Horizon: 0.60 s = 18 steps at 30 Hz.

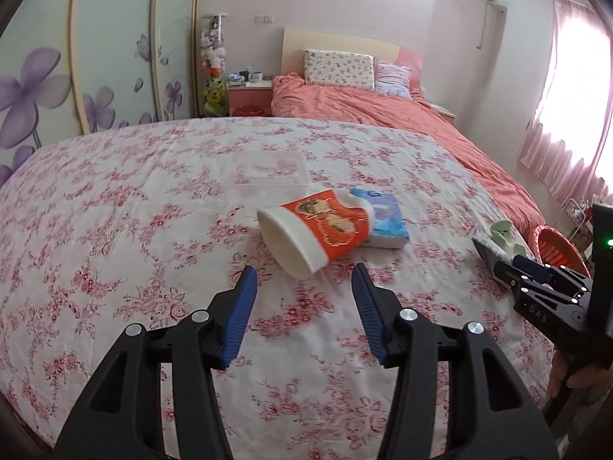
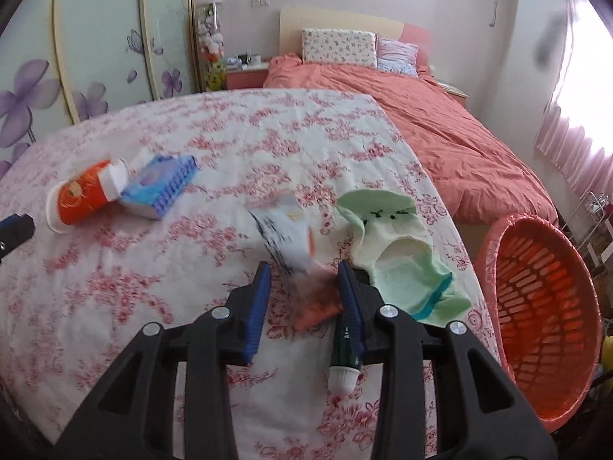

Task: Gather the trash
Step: 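Grasp the white printed snack bag with the right tool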

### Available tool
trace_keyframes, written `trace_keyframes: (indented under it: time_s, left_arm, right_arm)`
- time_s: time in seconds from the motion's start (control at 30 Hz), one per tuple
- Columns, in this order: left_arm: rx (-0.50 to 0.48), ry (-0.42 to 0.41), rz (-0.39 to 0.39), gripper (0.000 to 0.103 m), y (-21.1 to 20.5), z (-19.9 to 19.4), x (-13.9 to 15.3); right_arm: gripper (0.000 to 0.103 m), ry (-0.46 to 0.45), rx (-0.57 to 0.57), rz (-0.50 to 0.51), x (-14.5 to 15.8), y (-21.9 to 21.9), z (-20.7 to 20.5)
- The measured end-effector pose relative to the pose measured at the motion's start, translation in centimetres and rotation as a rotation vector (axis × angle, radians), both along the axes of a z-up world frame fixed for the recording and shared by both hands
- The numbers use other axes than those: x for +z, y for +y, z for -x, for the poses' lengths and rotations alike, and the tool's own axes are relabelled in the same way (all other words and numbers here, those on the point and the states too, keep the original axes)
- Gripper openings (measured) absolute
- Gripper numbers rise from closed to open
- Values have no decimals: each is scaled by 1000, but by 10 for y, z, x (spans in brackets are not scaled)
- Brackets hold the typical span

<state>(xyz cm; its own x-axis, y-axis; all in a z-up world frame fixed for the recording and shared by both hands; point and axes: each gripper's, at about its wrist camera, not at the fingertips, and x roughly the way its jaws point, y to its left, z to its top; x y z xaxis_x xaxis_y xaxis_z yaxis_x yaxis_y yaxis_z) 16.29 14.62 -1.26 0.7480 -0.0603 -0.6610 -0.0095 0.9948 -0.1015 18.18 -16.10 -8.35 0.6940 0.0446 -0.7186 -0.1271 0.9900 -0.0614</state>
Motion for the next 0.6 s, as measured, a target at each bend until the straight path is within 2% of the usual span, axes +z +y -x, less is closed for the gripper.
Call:
trace_keyframes:
  time_s: [0.27, 0.3, 0.6]
  left_arm:
    - [7, 28, 44, 52, 9, -10, -8]
    - [7, 30, 48, 52, 10, -11, -8]
    - [5, 65, 119, 52, 12, -33, -13]
  right_arm:
    - [14, -3, 7, 19, 0, 5, -2]
    - [9, -6, 10, 13, 1, 6, -2]
    - [8, -42, 10, -28, 17, 9, 12]
